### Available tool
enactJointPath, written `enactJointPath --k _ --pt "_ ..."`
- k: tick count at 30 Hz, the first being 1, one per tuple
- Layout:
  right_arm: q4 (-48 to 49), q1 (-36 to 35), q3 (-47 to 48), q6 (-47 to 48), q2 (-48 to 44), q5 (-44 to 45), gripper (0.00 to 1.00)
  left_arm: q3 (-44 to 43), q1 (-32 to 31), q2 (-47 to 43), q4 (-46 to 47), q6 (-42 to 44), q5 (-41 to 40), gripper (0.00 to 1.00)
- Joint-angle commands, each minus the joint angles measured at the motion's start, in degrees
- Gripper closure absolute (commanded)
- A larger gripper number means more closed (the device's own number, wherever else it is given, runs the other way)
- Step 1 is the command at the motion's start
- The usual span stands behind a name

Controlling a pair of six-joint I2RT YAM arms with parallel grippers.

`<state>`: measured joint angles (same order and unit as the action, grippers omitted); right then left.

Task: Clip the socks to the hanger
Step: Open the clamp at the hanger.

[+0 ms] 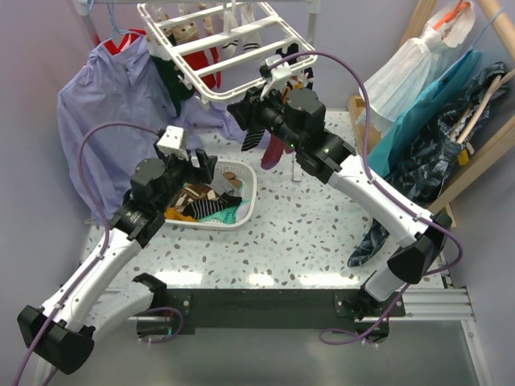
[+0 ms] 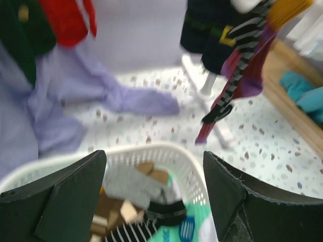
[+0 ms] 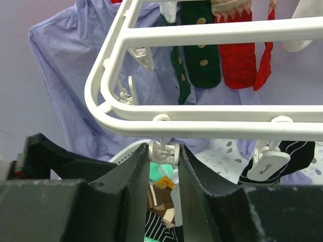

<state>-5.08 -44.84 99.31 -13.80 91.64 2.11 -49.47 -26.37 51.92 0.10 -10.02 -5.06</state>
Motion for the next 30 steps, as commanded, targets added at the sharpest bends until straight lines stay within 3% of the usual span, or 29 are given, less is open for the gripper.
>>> enactJointPath --k 1,6,15,21,30 --pt "0.4 0.0 0.3 1.3 -0.6 1.2 1.00 1.0 -0.1 0.1 -16.7 -11.5 -7.8 0.18" --pt "-0.2 0.1 0.1 1.8 -0.5 1.2 1.00 -2.3 0.4 8.4 -27.8 -15.5 -12.3 0.08" --pt "0.3 0.1 -0.4 1.9 -0.8 1.1 1.00 -5.6 1.3 20.0 -34.0 -21.0 -8.1 0.16" --pt "0.7 0.1 -1.5 1.8 -0.7 1.1 1.00 -5.5 1.2 23.2 -32.0 -22.8 -4.8 0.23" --pt "0.5 0.2 -1.6 1.8 -0.7 1.1 1.00 -1.9 1.3 27.6 -25.1 -37.1 -8.0 0.35"
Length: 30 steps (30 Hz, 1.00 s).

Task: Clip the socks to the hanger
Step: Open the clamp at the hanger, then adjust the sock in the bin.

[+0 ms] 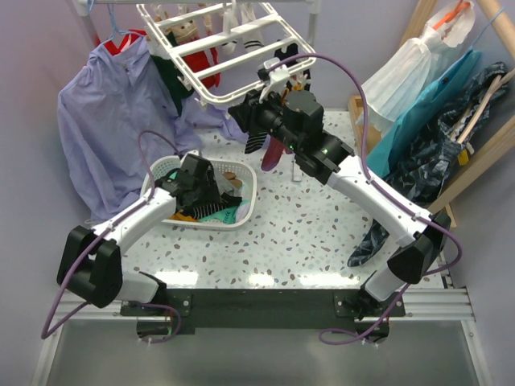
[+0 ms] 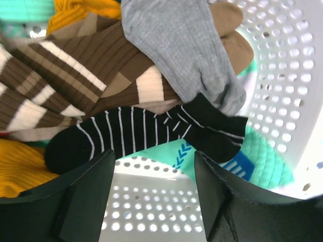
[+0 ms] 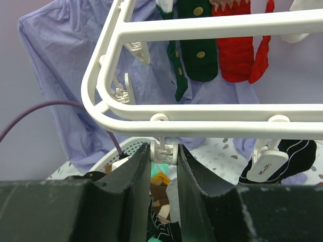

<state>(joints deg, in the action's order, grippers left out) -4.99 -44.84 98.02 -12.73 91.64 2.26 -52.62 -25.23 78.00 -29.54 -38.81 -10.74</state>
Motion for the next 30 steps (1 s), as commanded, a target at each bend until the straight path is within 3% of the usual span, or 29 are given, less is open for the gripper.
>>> enactJointPath --k 1,9,20,23,26,27,30 --pt "0.4 0.2 -0.4 1.0 -0.8 0.9 1.00 2.0 0.2 2.0 4.9 -10.4 -2.6 0.36" --pt "0.8 0.5 -1.2 0.9 -1.2 0.9 1.00 4.3 0.3 5.1 8.4 -18.4 -10.0 0.42" --pt "0.3 0.6 -0.9 1.0 -1.0 0.4 1.00 3.9 0.2 10.7 11.9 -19.5 -12.9 0.43" --pt "0.4 0.7 -1.0 1.0 -0.8 0.1 1.00 3.7 0.2 12.3 11.8 -19.5 -12.8 0.50" --pt "0.4 0.7 -0.9 1.0 -0.8 0.3 1.00 3.2 0.2 12.7 11.0 -18.9 -12.2 0.64" --pt "0.3 0.8 -0.8 1.0 -0.8 0.2 1.00 3.0 0.2 12.5 10.6 -18.3 -12.4 0.75" --pt "0.3 0.9 -0.9 1.0 -0.9 0.2 1.00 1.3 0.1 11.1 8.5 -16.1 -13.2 0.91"
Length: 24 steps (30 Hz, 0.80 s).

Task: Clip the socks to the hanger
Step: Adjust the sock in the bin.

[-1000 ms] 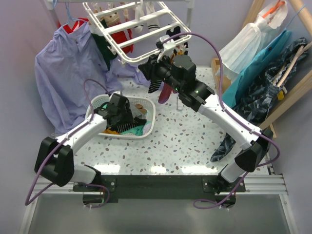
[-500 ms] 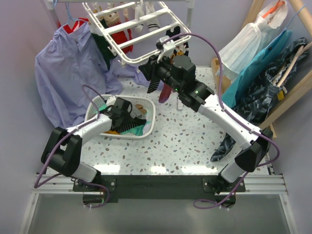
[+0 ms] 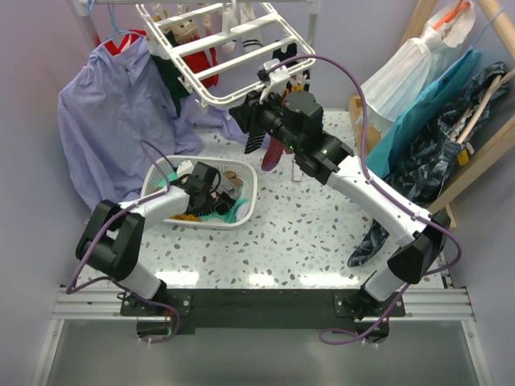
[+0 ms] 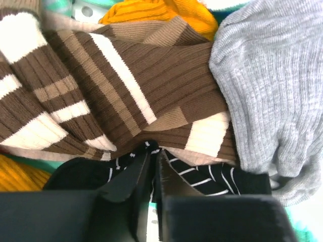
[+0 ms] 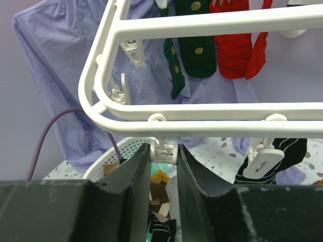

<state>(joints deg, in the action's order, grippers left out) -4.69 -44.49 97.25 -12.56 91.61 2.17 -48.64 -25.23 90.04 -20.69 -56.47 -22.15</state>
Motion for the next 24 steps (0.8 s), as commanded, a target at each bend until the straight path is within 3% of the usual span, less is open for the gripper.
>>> enactJointPath --k 1,2,7,12,17,20,24 --pt "0.0 0.7 -0.1 0.7 -1.0 0.3 1.00 -3.1 0.2 -1.9 -1.5 2.2 -2.2 0.95" --pt "-0.1 0.7 0.0 0.7 -1.0 0.2 1.00 -4.5 0.1 -2.4 -2.2 4.0 -3.8 1.00" --pt "-0.3 0.7 0.3 1.0 -1.3 0.5 1.00 -9.8 0.1 -6.3 -8.5 10.3 -7.9 1.00" --pt "-0.6 0.8 0.6 1.1 -1.4 0.6 1.00 -15.8 0.1 -7.2 -10.7 22.3 -10.5 0.98" --pt "-0.5 0.8 0.7 0.7 -1.4 0.2 1.00 -20.9 0.0 -1.4 -11.5 35.3 -6.0 0.96" --pt "-0.7 0.8 0.8 0.6 -1.5 0.4 1.00 -23.2 -2.9 1.9 -12.9 39.0 -4.0 0.97" --pt "-0.7 0.8 0.8 0.6 -1.6 0.3 1.00 -21.8 -4.0 3.4 -11.7 38.5 1.8 0.90"
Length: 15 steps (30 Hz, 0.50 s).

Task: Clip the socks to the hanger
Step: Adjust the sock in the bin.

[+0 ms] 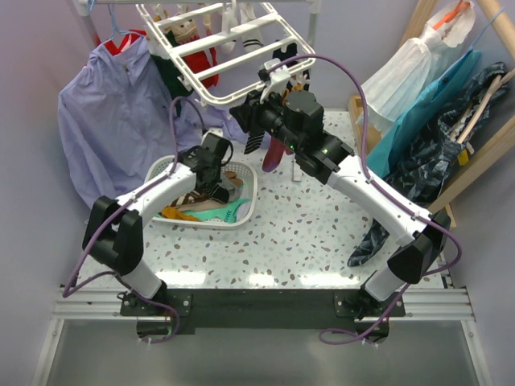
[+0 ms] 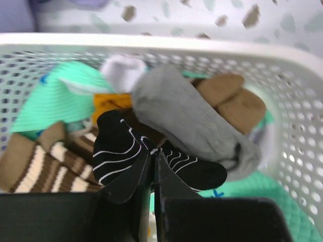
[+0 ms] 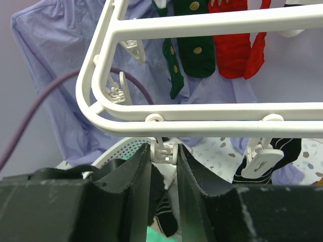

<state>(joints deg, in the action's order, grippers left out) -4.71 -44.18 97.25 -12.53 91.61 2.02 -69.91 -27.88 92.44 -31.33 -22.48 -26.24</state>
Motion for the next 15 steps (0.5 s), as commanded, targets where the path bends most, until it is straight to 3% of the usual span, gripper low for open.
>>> enactJointPath --k 1,8,13,15 --pt "-0.7 0.6 0.8 0.7 -1.7 0.5 1.00 -0.1 -1.4 1.2 -1.4 4.2 6.6 0.89" --pt "-0.7 0.5 0.5 0.8 -1.9 0.9 1.00 5.3 -3.0 -3.8 0.3 1.9 14.0 0.79" --pt "-0.6 0.5 0.5 0.6 -1.9 0.7 1.00 5.3 -1.0 -8.6 0.7 0.5 11.2 1.00" --pt "-0.6 0.6 0.4 0.4 -2.1 0.5 1.00 4.3 2.5 -8.9 -1.5 -1.7 10.1 1.00"
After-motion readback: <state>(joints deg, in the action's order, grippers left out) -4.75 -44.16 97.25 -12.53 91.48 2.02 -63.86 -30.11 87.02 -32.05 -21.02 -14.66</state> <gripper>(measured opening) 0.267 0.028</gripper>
